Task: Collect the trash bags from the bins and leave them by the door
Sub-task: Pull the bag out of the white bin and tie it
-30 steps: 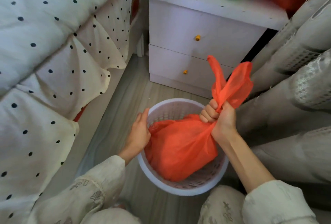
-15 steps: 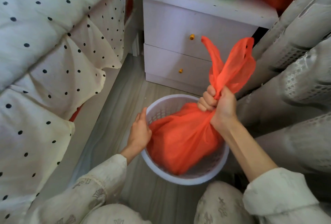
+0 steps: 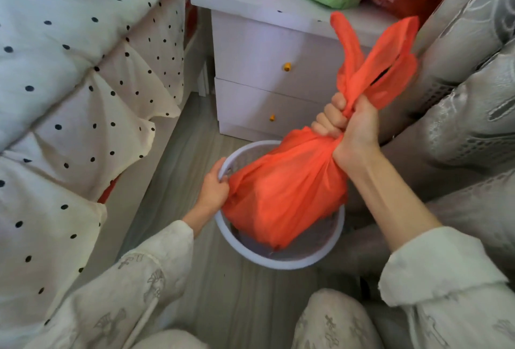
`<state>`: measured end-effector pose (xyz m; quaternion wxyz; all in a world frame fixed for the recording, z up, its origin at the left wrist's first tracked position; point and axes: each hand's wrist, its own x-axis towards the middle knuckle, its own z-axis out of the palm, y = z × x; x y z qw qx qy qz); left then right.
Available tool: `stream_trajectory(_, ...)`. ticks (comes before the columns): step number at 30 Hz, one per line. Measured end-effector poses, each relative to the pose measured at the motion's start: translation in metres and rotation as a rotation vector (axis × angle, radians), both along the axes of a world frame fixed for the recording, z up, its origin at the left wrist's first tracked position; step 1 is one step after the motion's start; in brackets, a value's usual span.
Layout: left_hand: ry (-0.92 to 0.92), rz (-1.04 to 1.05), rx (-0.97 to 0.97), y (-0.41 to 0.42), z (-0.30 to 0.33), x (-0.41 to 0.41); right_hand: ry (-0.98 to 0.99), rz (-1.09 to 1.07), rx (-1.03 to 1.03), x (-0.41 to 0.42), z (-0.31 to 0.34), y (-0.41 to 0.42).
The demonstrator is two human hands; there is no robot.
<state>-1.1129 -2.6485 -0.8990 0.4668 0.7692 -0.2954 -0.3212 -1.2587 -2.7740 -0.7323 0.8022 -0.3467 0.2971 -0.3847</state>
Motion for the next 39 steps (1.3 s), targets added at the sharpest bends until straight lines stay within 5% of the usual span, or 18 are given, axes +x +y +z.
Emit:
stream_trajectory(4,0.094,0.012,0.06,-0.007,0.008,0.014,0.047,0.065,0.005,0.004,0.003,0.004)
stream_trajectory(9,-0.023,-0.062,0.033,-0.009,0.054,0.03,0.049,0.106,-0.081,0.013,0.044,0.014)
stream_trajectory(17,-0.274,-0.076,-0.238,0.026,0.199,0.021,0.11,0.233,-0.186,0.036,0.127,0.059)
stream_trajectory(24,-0.3,-0.052,-0.42,0.081,0.274,-0.021,0.069,0.291,-0.196,0.037,0.149,0.1)
stream_trajectory(31,-0.382,-0.205,-0.398,0.123,0.264,-0.042,0.316,0.177,-0.477,0.035,0.144,0.163)
stream_trajectory(39,-0.505,-0.358,-0.446,0.176,0.222,-0.052,0.394,0.039,-0.443,0.003,0.093,0.226)
